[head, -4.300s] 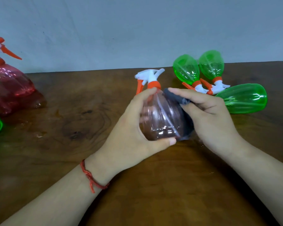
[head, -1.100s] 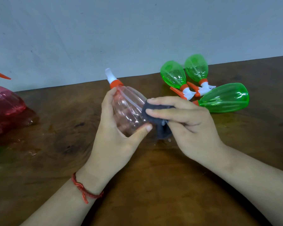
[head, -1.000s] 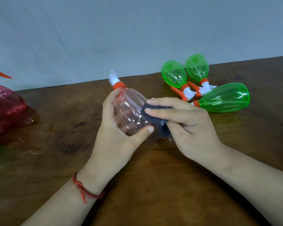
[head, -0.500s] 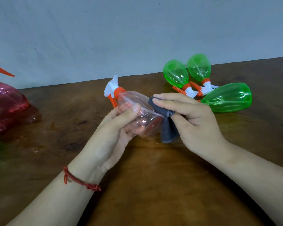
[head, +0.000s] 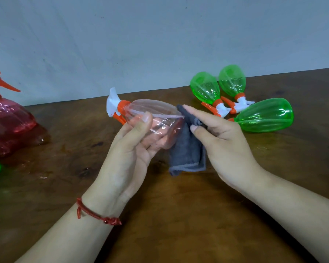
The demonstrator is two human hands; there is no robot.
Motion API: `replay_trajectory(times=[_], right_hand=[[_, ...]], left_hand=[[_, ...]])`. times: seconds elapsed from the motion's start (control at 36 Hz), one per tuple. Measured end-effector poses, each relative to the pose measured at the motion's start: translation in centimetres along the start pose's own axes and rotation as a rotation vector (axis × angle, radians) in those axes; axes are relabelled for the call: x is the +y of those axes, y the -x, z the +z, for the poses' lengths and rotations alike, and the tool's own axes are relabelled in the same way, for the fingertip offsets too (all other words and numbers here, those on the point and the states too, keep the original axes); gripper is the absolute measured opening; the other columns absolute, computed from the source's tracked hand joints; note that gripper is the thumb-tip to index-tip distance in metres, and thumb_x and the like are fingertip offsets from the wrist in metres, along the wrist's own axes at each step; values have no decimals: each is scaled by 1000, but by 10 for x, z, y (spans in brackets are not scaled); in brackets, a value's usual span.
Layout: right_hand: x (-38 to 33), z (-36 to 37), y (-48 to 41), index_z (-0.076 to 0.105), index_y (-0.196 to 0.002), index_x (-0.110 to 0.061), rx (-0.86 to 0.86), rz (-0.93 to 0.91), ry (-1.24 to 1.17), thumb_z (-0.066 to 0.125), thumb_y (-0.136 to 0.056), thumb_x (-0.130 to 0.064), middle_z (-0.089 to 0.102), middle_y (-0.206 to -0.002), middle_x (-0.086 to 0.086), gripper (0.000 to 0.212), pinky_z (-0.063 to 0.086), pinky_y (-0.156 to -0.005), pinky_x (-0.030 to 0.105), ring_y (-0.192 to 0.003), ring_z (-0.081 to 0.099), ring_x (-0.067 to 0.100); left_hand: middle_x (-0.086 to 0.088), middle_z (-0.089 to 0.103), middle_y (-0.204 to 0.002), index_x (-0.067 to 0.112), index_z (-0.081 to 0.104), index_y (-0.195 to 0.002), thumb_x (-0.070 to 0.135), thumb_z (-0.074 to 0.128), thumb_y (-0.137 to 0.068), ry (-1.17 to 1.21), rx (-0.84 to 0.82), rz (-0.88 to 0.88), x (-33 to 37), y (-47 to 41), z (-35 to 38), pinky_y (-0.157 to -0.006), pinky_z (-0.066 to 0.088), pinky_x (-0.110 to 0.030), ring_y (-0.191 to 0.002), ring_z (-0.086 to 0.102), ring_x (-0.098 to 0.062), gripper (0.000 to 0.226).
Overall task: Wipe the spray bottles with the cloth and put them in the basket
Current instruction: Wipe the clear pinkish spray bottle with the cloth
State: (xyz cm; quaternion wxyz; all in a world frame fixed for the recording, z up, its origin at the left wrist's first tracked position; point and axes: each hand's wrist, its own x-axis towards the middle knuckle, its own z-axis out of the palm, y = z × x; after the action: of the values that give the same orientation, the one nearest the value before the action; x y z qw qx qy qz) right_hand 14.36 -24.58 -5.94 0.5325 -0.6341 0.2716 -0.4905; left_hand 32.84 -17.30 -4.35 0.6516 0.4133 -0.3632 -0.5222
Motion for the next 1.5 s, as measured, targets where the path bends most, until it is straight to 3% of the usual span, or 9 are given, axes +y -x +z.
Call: replay_trajectory(times=[0.17,0.44,0.58,0.72,1.0,1.14,1.25,1.39,1.5], right_hand=[[0,11,1,69,-135,-8,-123,442,-476,46,-105,7,72,-131,16,40,54,-110,45,-126,67,35],[-2,4,4,68,-137,-6,-362,716,-537,41,-105,1,66,-141,20,42,32,-125,59,-138,58,38],[-1,1,1,66,-140,-9,-345,702,-568,39,-108,-2,65,-143,19,43,37,-123,58,-139,57,37],[-7,0,0,64,-141,-9,-272,642,-660,41,-107,0,67,-139,21,41,61,-91,54,-118,66,36],[-5,-11,-5,58,-146,-1,-333,615,-539,39,-102,5,54,-150,29,48,26,-125,64,-146,43,48],[-9,-9,-6,59,-144,-4,-264,555,-580,39,-103,6,57,-148,27,47,42,-113,65,-129,56,44],[-8,-2,-1,62,-139,-2,-278,607,-590,38,-104,5,62,-142,28,44,49,-103,70,-122,61,45],[-6,-11,-7,66,-138,-3,-294,641,-503,39,-103,4,62,-144,23,45,34,-124,59,-142,52,41],[-11,-14,-9,72,-128,-5,-256,553,-478,47,-101,0,70,-133,19,37,47,-114,53,-127,66,38]], left_hand=[[-19,62,-149,2,44,-156,21,75,-94,-38,44,173,-3,0,4,-117,49,-53,-141,59,-37,72],[-13,59,-149,6,35,-156,2,84,-83,-400,10,412,-5,5,1,-113,51,-58,-139,60,-34,88],[-12,58,-150,7,37,-158,6,87,-83,-423,23,409,2,4,-3,-111,55,-50,-140,60,-31,90],[-13,61,-147,3,36,-156,5,83,-81,-378,-36,373,-3,10,6,-107,57,-44,-137,62,-33,89],[-13,60,-147,-1,35,-155,-3,81,-85,-448,55,507,4,5,2,-109,55,-38,-137,63,-26,84],[-15,60,-148,6,37,-158,1,84,-86,-409,23,399,-2,4,-7,-111,54,-58,-137,62,-33,86],[-9,62,-147,9,38,-158,6,83,-85,-437,9,381,-9,5,1,-110,54,-51,-137,62,-31,86],[-7,63,-147,15,42,-158,11,86,-89,-445,119,369,-5,-5,-11,-111,54,-57,-135,64,-29,81],[-4,69,-140,28,50,-155,20,87,-90,-498,154,321,-1,-9,-20,-104,58,-61,-128,69,-29,75]])
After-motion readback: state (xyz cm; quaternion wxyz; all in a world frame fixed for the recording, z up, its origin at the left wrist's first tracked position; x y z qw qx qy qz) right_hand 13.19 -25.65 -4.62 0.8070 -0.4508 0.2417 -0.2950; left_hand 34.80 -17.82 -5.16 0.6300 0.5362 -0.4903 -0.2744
